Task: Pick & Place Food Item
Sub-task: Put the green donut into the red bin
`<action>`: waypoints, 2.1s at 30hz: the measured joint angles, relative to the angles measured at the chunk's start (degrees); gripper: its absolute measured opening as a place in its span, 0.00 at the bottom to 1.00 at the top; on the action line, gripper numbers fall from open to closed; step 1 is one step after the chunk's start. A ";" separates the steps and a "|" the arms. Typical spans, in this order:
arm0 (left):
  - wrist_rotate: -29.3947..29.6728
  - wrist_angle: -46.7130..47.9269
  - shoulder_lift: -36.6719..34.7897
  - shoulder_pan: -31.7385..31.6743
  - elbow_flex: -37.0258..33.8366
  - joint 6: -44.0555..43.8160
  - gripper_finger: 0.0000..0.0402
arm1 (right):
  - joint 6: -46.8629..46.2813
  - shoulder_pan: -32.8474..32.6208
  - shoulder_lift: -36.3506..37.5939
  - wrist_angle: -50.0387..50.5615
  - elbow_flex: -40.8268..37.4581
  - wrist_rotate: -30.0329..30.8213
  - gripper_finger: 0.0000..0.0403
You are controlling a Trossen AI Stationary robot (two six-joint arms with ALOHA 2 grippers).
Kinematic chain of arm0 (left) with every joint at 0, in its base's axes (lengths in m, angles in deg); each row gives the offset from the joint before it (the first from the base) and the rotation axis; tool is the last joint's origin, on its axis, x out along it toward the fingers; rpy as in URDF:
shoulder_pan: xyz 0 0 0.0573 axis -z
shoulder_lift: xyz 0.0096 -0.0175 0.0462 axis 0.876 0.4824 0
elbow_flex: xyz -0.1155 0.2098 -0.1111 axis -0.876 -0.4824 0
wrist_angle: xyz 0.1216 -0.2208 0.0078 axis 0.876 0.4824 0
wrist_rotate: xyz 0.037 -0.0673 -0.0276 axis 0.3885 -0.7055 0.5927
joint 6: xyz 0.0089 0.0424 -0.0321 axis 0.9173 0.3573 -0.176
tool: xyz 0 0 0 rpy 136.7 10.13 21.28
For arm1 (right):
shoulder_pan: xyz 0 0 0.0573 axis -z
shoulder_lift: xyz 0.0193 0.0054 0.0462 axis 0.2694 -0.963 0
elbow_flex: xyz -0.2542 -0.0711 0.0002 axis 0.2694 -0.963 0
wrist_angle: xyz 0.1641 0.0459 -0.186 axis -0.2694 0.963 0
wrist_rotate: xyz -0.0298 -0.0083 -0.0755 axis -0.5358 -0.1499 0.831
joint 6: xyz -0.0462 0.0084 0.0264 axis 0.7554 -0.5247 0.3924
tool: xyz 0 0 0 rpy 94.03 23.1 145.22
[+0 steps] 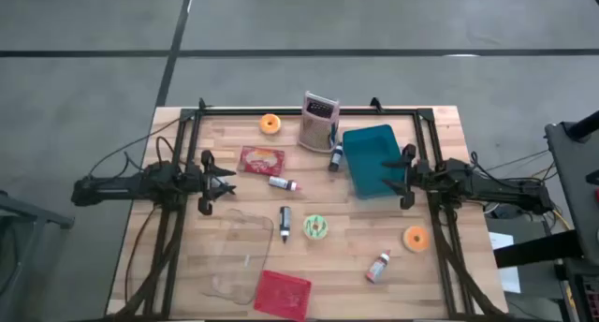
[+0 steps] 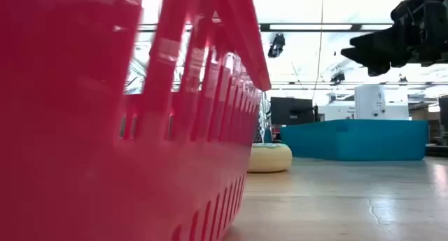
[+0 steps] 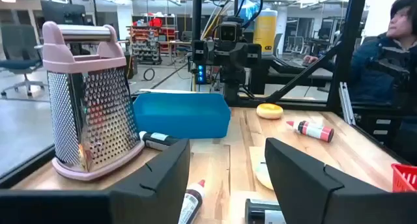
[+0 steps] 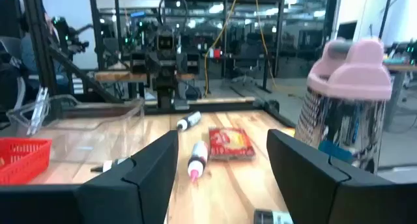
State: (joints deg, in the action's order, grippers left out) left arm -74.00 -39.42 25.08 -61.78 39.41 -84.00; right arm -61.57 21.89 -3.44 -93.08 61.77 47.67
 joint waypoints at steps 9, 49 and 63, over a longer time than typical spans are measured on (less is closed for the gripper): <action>0.02 -0.83 0.26 0.00 0.11 2.32 0.51 | 1.87 0.00 0.00 -1.22 0.00 -0.02 0.57; 0.85 -0.82 0.79 0.00 0.13 4.99 0.50 | -2.02 -6.57 -24.53 -18.74 -0.02 0.18 0.57; 0.92 0.11 0.92 0.00 0.11 4.99 0.50 | 4.74 -12.76 -61.25 -28.08 16.40 4.04 0.57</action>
State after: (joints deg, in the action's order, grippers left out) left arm -73.09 -39.31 26.00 -61.78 39.52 -79.01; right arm -56.83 9.13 -64.69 -121.16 78.17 51.71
